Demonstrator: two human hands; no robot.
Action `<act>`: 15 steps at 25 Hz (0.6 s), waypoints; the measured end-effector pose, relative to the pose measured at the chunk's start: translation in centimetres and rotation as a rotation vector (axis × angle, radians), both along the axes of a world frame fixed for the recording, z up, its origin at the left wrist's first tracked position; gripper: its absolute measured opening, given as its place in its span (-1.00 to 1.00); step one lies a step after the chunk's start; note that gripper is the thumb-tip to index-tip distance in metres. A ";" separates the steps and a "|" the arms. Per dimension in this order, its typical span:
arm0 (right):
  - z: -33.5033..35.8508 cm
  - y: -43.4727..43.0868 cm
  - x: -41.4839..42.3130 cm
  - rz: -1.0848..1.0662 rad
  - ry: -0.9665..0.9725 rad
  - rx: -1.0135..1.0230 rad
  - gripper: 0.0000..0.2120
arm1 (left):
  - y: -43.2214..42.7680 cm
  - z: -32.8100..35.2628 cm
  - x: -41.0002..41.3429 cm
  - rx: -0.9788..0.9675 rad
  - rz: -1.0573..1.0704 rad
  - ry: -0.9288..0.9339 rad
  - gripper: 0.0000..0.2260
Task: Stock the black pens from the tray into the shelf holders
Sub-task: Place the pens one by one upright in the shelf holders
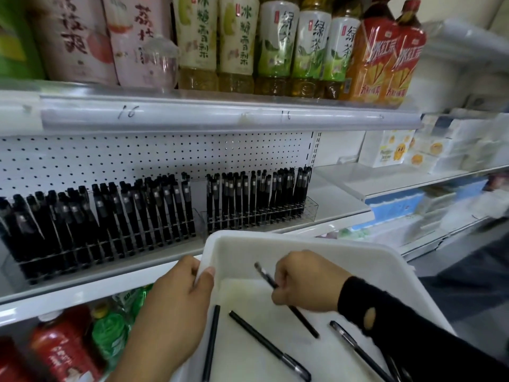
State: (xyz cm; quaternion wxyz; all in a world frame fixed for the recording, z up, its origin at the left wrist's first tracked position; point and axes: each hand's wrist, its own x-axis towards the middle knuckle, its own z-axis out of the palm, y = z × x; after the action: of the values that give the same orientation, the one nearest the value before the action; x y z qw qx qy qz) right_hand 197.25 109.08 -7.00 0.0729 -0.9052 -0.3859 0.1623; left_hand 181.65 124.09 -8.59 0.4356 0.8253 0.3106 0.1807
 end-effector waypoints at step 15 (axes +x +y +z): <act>3.4 0.2 17.9 -0.521 -0.278 0.791 -0.86 | 0.6 -0.6 1.3 0.009 0.018 0.001 -0.73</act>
State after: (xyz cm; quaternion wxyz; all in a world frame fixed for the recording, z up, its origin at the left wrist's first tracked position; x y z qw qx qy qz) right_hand 215.19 109.30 -3.64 0.3972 -0.8876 -0.1849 -0.1425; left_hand 182.91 124.65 -9.18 0.4301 0.8244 0.3176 0.1857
